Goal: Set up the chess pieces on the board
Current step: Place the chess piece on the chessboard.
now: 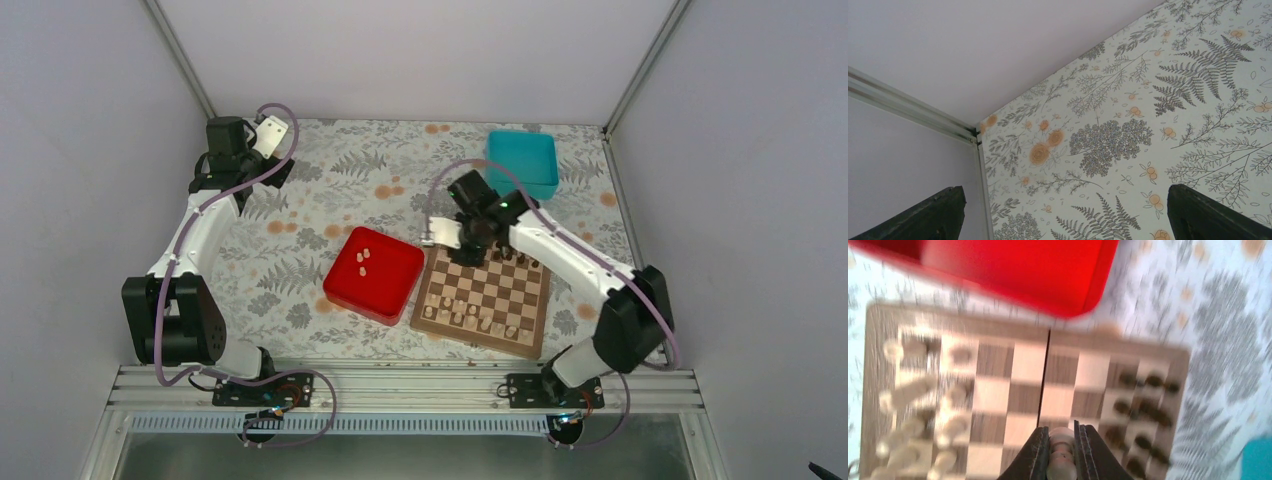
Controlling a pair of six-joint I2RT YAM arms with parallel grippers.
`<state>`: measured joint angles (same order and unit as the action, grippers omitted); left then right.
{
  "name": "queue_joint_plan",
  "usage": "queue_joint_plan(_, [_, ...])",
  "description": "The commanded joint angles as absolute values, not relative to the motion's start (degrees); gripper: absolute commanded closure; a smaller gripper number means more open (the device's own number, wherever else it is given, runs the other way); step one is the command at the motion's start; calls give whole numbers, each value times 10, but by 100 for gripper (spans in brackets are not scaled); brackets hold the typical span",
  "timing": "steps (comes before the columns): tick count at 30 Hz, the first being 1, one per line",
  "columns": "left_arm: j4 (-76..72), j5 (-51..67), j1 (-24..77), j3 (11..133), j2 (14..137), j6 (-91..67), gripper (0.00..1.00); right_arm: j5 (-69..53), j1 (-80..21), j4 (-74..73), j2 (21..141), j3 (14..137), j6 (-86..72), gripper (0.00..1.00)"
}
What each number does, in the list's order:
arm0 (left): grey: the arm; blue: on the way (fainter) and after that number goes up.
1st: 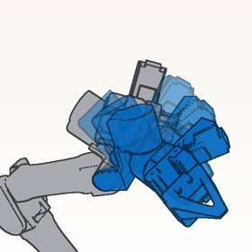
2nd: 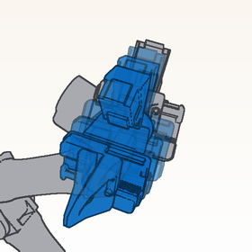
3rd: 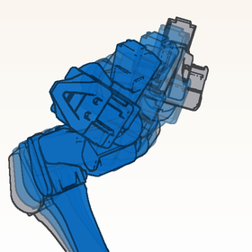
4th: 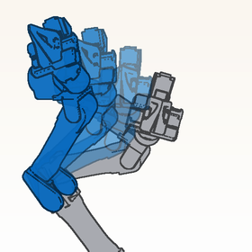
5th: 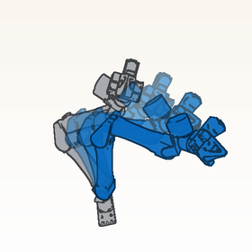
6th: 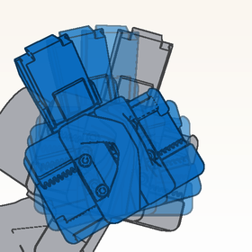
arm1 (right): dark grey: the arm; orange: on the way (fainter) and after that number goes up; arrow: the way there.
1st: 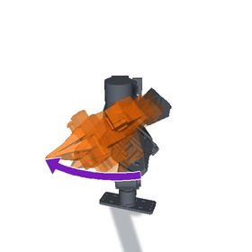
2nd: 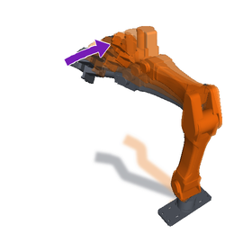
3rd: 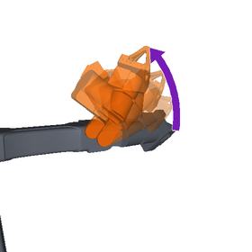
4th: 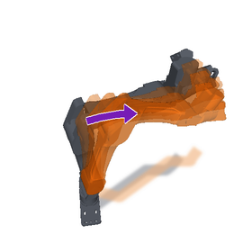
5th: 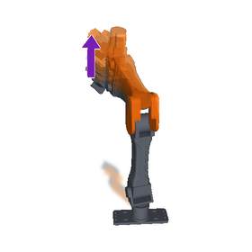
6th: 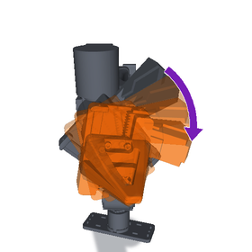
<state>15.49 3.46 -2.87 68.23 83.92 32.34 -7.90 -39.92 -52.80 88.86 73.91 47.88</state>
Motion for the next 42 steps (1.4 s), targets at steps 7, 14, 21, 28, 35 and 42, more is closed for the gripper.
queue_joint_plan(7, [157, 43, -31, 691, 833, 319, 0, -73, -301, -563, 759, 553, 484, 92])
queue_joint_plan(14, [154, 37, -32, 688, 836, 320, 0, -121, -295, -576, 753, 516, 501, 91])
queue_joint_plan(21, [152, 31, -32, 683, 833, 321, 0, -156, -295, -575, 785, 493, 528, 90])
queue_joint_plan(28, [151, 30, -32, 683, 840, 322, 0, -172, -296, -574, 796, 480, 544, 90])
queue_joint_plan(35, [152, 29, -32, 684, 841, 322, 0, -176, -295, -564, 799, 464, 544, 89])
queue_joint_plan(42, [153, 28, -32, 684, 839, 323, 0, -171, -296, -549, 800, 458, 541, 89])
